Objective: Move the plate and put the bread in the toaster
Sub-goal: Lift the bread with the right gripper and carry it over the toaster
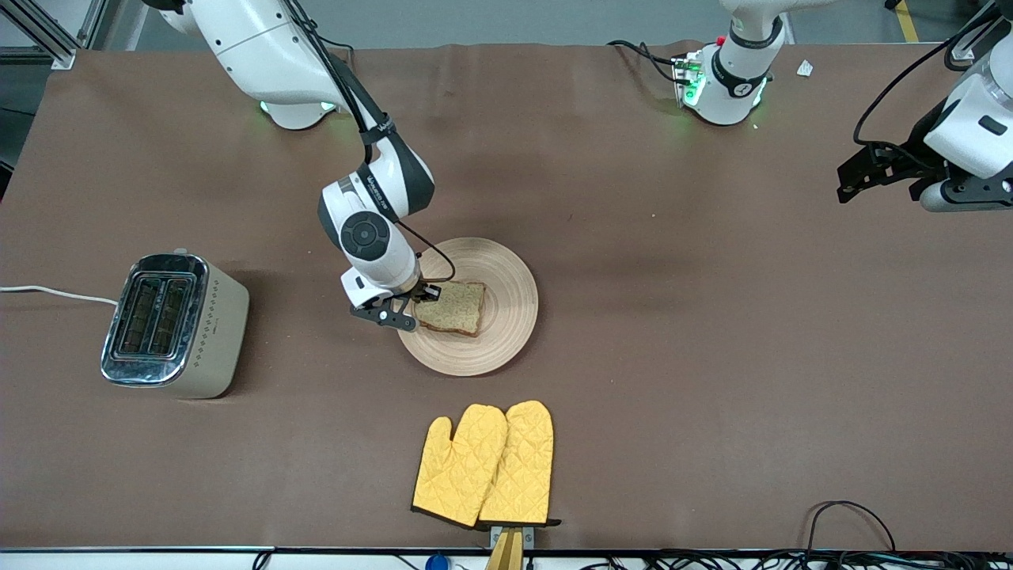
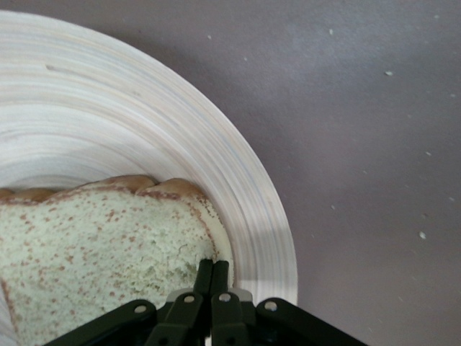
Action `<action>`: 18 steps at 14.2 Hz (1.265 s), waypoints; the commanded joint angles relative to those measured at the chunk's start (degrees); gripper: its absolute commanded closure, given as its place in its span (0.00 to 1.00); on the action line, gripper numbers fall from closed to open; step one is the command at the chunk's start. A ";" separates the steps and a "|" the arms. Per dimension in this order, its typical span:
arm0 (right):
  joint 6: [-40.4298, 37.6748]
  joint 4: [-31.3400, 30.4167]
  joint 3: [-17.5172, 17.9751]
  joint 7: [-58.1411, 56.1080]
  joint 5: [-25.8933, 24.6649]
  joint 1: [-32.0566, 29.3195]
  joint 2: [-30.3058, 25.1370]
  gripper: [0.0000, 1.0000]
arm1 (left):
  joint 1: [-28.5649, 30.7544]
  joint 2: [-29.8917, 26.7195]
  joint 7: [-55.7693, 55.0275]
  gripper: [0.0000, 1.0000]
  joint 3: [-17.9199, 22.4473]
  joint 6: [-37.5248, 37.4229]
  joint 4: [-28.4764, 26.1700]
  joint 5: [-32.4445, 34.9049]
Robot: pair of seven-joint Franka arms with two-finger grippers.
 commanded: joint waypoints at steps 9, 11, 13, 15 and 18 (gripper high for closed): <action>-29.82 17.18 -0.83 4.89 -12.65 1.01 0.26 1.00 | 0.29 0.34 0.76 0.00 -0.15 0.05 1.10 -0.14; -34.84 19.99 -0.83 4.80 -15.21 1.01 0.25 1.00 | 0.29 0.34 0.76 0.00 -0.15 -0.03 1.45 -0.05; -38.97 22.28 -0.83 4.45 -17.76 1.10 0.25 1.00 | 0.29 0.25 0.76 0.00 -0.15 -0.04 1.54 -0.05; -43.01 24.12 -0.83 3.84 -22.05 1.10 0.25 1.00 | 0.29 0.16 0.76 0.00 -0.15 -0.30 1.71 -0.05; -51.71 27.90 -0.83 2.09 -27.77 0.66 0.17 1.00 | 0.29 -0.10 0.84 0.00 -0.15 -1.09 2.16 -0.05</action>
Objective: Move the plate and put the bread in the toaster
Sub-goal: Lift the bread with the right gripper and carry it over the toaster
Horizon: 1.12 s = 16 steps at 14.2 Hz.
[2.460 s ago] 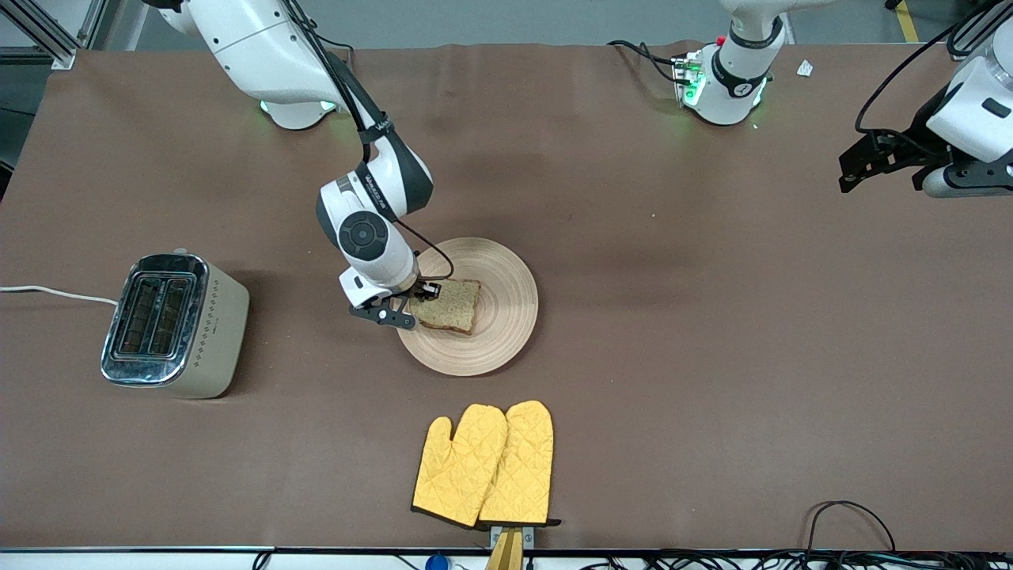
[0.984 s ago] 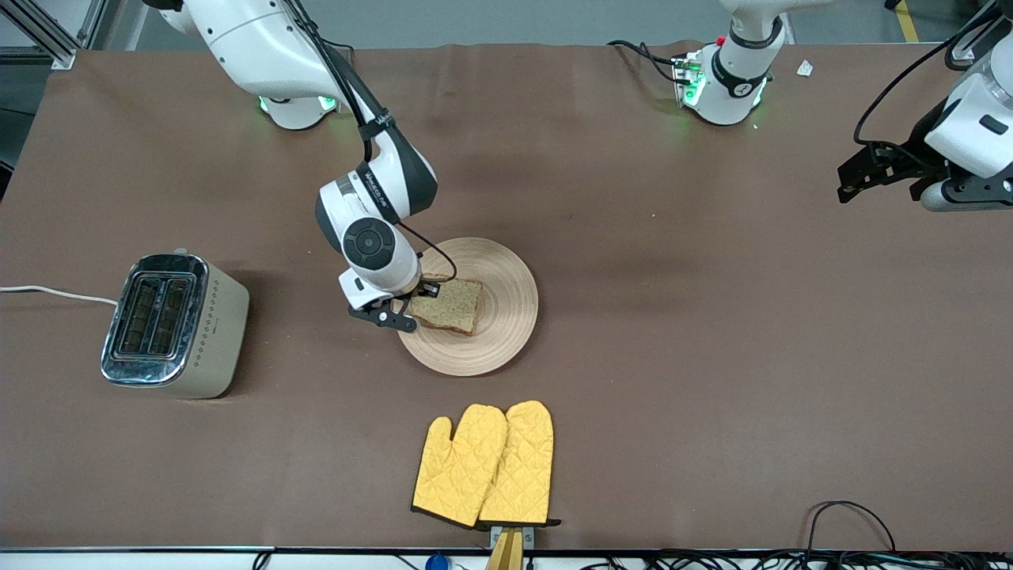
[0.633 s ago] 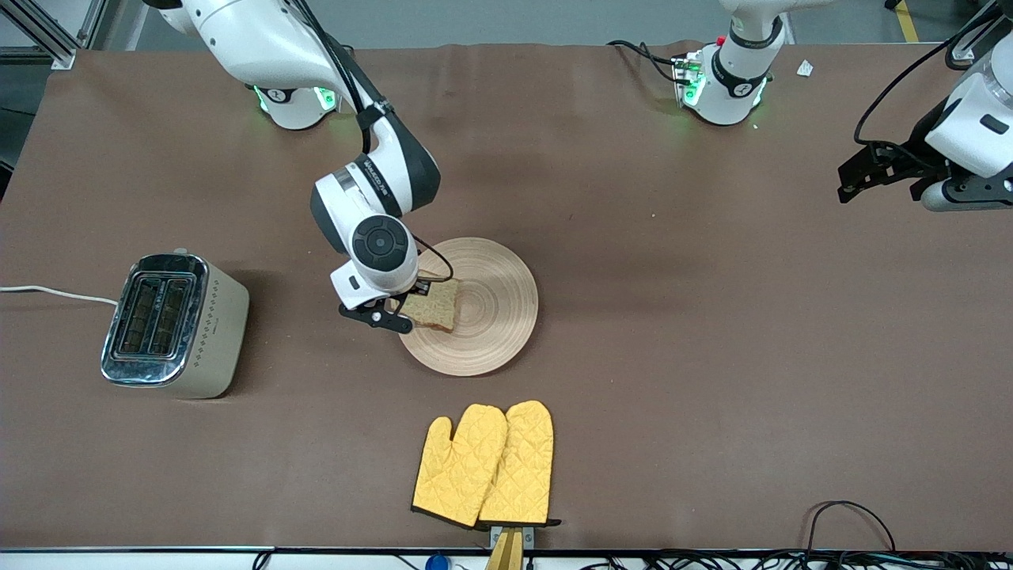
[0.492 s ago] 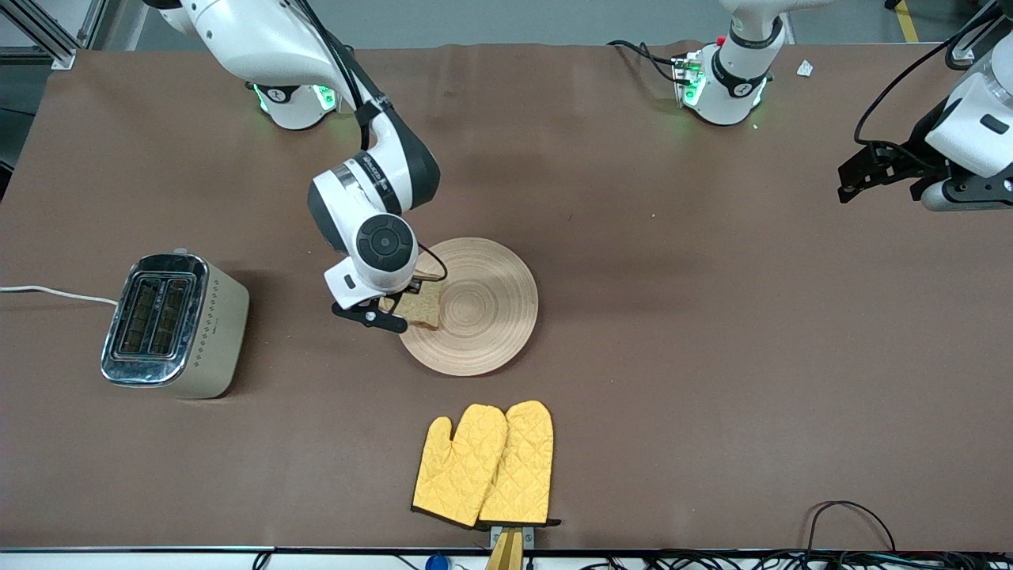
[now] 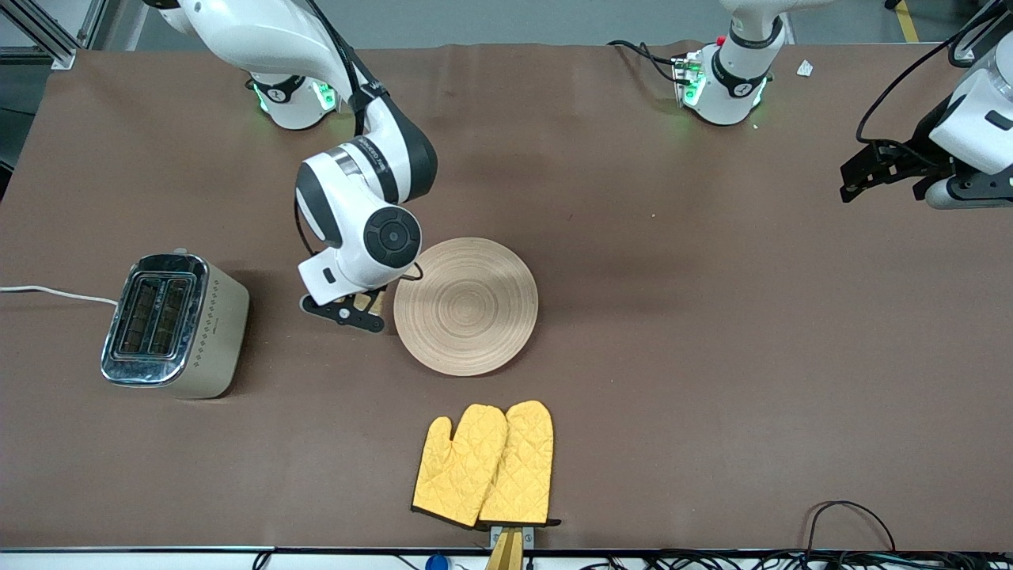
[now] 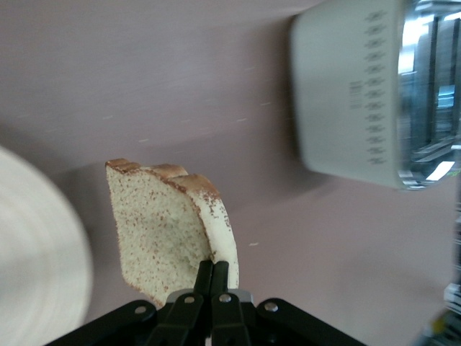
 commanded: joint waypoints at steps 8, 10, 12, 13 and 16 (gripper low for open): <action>-13.07 6.44 -0.75 -12.49 -19.65 -2.71 -1.92 1.00 | 1.08 -0.55 1.06 0.00 -0.15 -2.34 1.30 -0.05; -13.25 6.44 -0.75 -14.17 -22.11 -5.08 -1.92 1.00 | 1.08 -0.55 0.98 0.00 -0.15 -2.35 1.30 0.03; -13.25 6.26 -0.66 -14.35 -23.52 -7.45 -2.53 1.00 | 1.08 -0.46 0.98 0.00 -0.24 -2.35 1.22 0.03; -13.16 6.26 -0.58 -14.44 -23.79 -8.33 -2.54 1.00 | 1.08 -0.46 0.98 0.00 -0.24 -2.35 1.22 -0.05; -12.72 6.00 -0.58 -15.92 -25.98 -10.88 -2.54 1.00 | 1.08 -0.46 0.89 0.00 -0.24 -2.35 1.22 -0.05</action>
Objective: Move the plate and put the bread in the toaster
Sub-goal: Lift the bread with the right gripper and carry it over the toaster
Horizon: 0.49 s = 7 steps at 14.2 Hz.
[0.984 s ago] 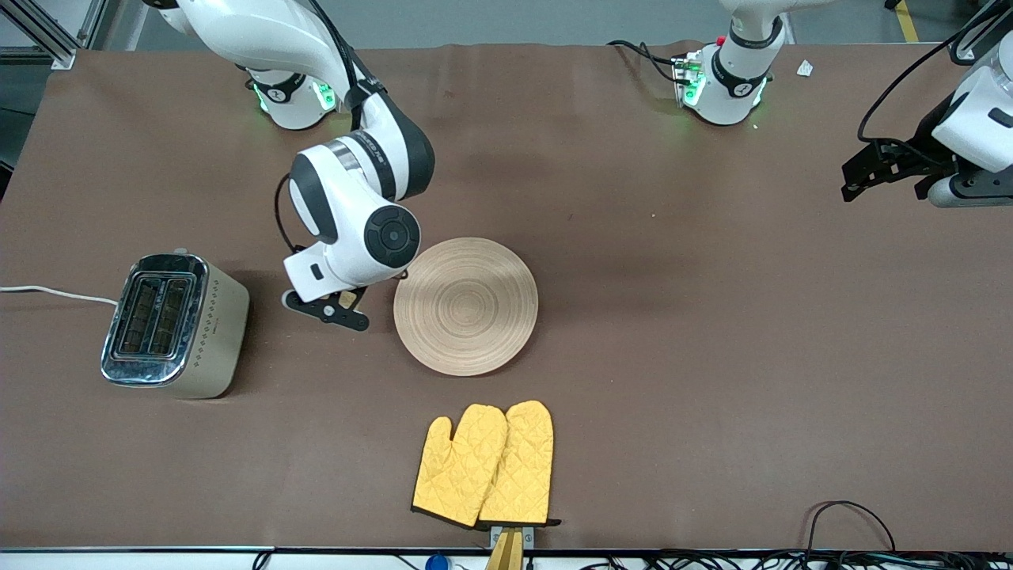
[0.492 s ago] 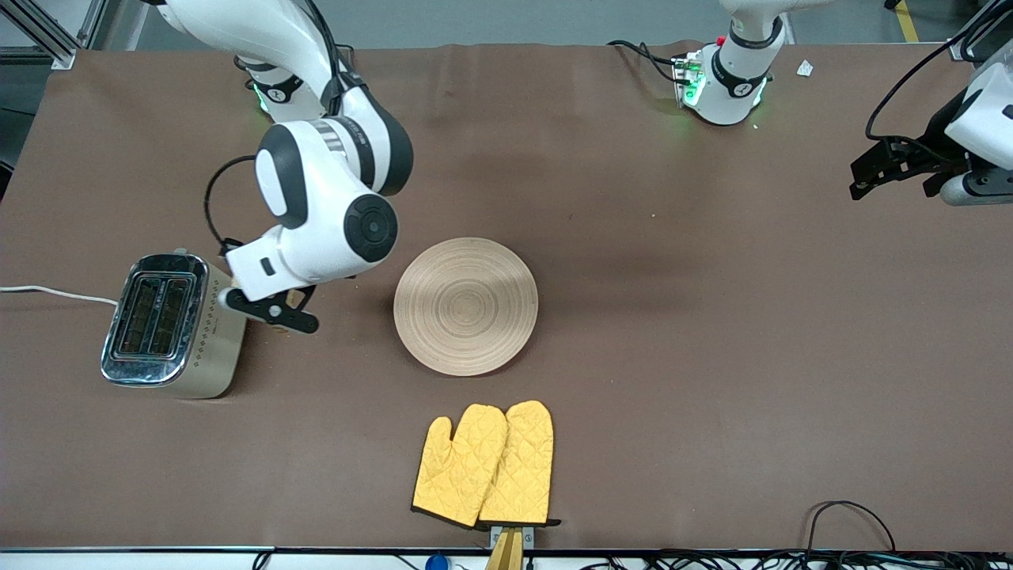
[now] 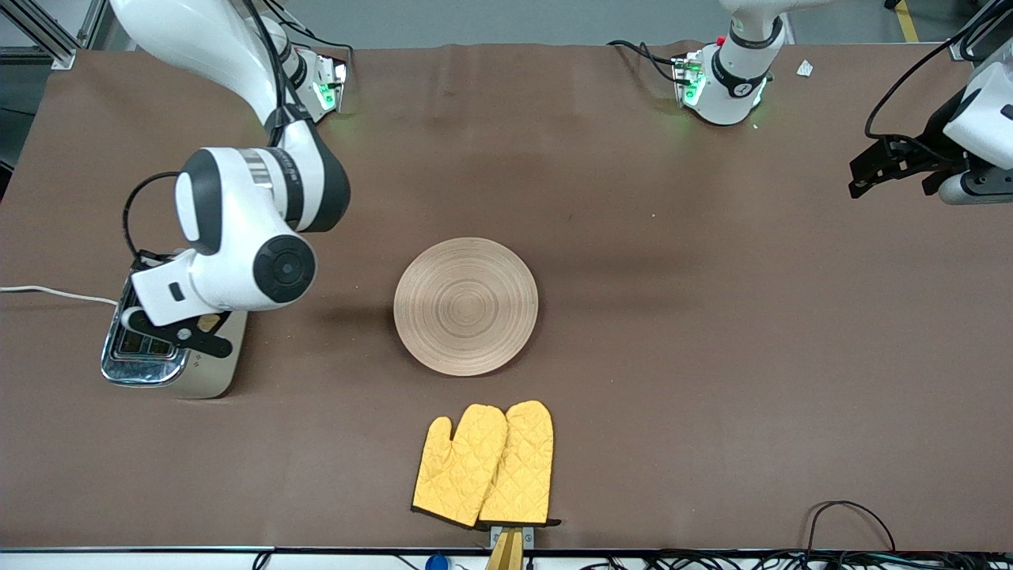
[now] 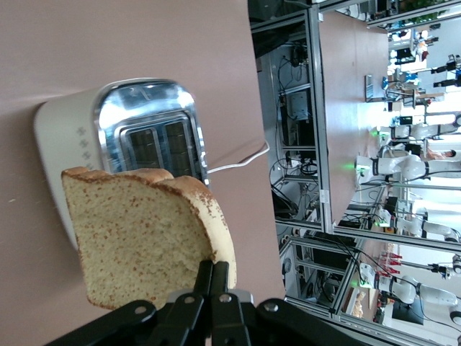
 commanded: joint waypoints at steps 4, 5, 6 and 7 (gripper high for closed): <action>2.31 -2.29 0.96 -4.23 -4.01 -4.92 -1.36 1.00 | 0.14 -0.23 0.52 0.00 -0.21 -0.99 0.39 -0.05; 3.10 -2.47 0.96 -4.68 -4.44 -5.54 -1.37 1.00 | 0.14 -0.23 0.52 0.00 -0.21 -0.99 0.39 -0.05; 3.28 -2.48 0.88 -4.77 -4.80 -6.15 -1.37 1.00 | 0.14 -0.15 0.52 0.00 -0.21 -0.99 0.39 -0.05; 3.89 -2.56 0.88 -4.94 -5.06 -6.59 -1.28 1.00 | 0.14 -0.15 0.52 0.00 -0.21 -0.99 0.39 0.03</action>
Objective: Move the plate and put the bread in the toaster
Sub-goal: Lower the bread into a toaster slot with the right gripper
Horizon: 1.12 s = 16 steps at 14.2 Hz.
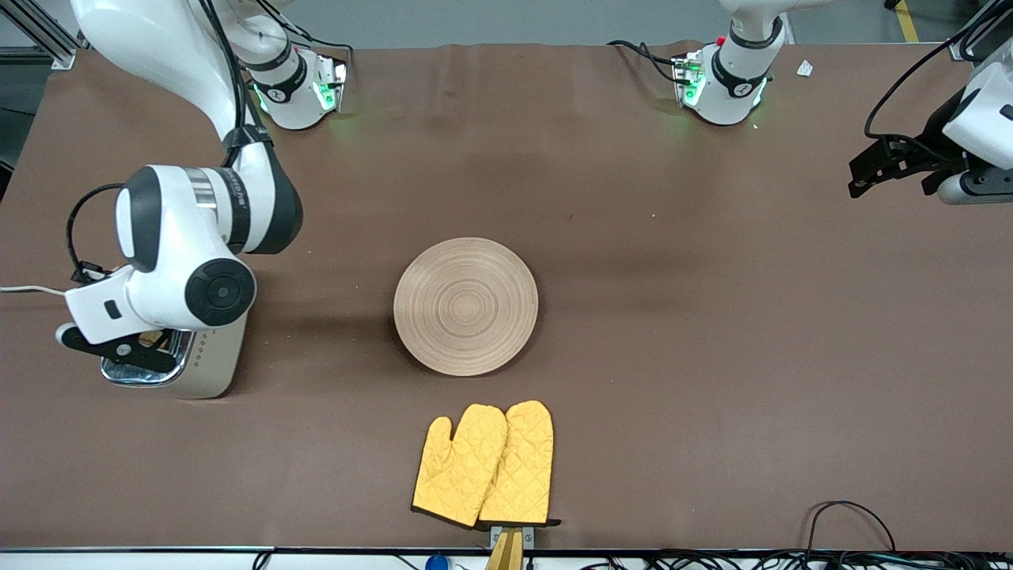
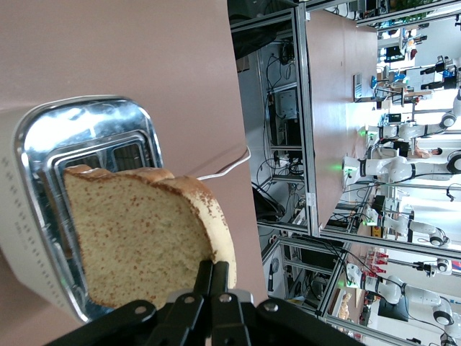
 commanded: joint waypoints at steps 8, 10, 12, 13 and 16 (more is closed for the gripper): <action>4.77 -6.11 0.98 -1.62 -3.61 -2.68 -1.47 1.00 | 0.15 0.20 -0.09 0.00 -0.19 -0.89 0.39 -0.05; 4.95 -7.42 0.89 -1.62 -3.61 -2.77 -1.73 1.00 | 0.15 0.20 -0.09 0.00 -0.19 -0.89 0.39 -0.05; 4.86 -8.13 0.98 -1.62 -3.52 -2.68 -2.34 1.00 | 0.24 0.29 -0.09 0.00 -0.19 -0.89 0.39 -0.05; 4.95 -9.00 0.98 -1.62 -3.52 -2.68 -2.70 1.00 | 0.24 0.29 -0.09 0.00 -0.19 -0.89 0.39 0.03; 5.21 -9.54 0.98 -1.53 -3.52 -2.68 -2.88 1.00 | 0.24 0.47 -0.09 0.00 -0.19 -0.89 0.39 -0.05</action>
